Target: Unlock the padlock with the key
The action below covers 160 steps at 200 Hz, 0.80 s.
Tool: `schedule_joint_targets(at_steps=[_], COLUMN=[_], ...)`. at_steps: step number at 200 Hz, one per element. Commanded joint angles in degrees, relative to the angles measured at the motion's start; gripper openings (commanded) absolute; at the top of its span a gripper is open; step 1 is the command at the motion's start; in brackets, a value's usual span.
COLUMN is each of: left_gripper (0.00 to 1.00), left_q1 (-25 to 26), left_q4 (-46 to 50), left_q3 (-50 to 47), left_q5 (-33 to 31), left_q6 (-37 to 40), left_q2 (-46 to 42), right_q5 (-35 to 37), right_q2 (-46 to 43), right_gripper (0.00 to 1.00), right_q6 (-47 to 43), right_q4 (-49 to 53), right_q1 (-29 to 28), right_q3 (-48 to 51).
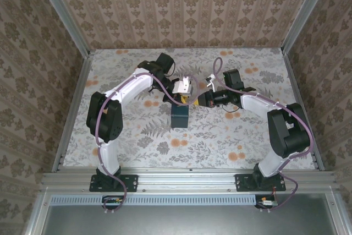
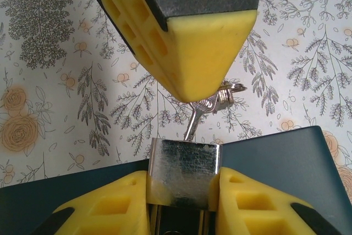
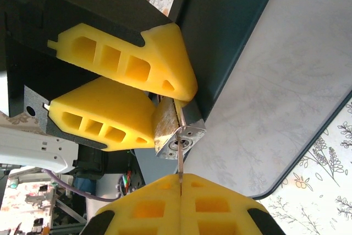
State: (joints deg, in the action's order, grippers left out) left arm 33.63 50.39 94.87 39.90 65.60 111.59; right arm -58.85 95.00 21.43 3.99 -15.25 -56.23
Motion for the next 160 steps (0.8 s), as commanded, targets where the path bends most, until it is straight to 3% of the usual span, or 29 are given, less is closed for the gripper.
schedule_joint_targets(at_steps=[1,48,114,160], left_gripper=[0.29,0.27,0.27,0.27], left_q1=[0.52,0.39,0.10,0.43], left_q4=[3.73,2.84,0.18,0.03], left_q3=[-1.42,-0.43,-1.28,-2.12], left_q5=[2.07,1.47,3.77,4.08], left_q6=[1.15,-1.54,-3.92,-2.97], left_q2=[-0.06,0.88,0.65,0.23], right_q5=[-1.61,-2.57,-4.32,-5.28], right_q2=[1.39,0.79,2.32,2.67], right_gripper=[0.00,0.00,0.00,0.00], right_q6=[1.02,2.21,13.79,17.55], right_q4=[-3.67,-5.07,-17.99,-20.15], right_q1=[0.07,-0.29,-0.18,-0.39], right_q3=[-2.20,-0.76,3.39,2.70])
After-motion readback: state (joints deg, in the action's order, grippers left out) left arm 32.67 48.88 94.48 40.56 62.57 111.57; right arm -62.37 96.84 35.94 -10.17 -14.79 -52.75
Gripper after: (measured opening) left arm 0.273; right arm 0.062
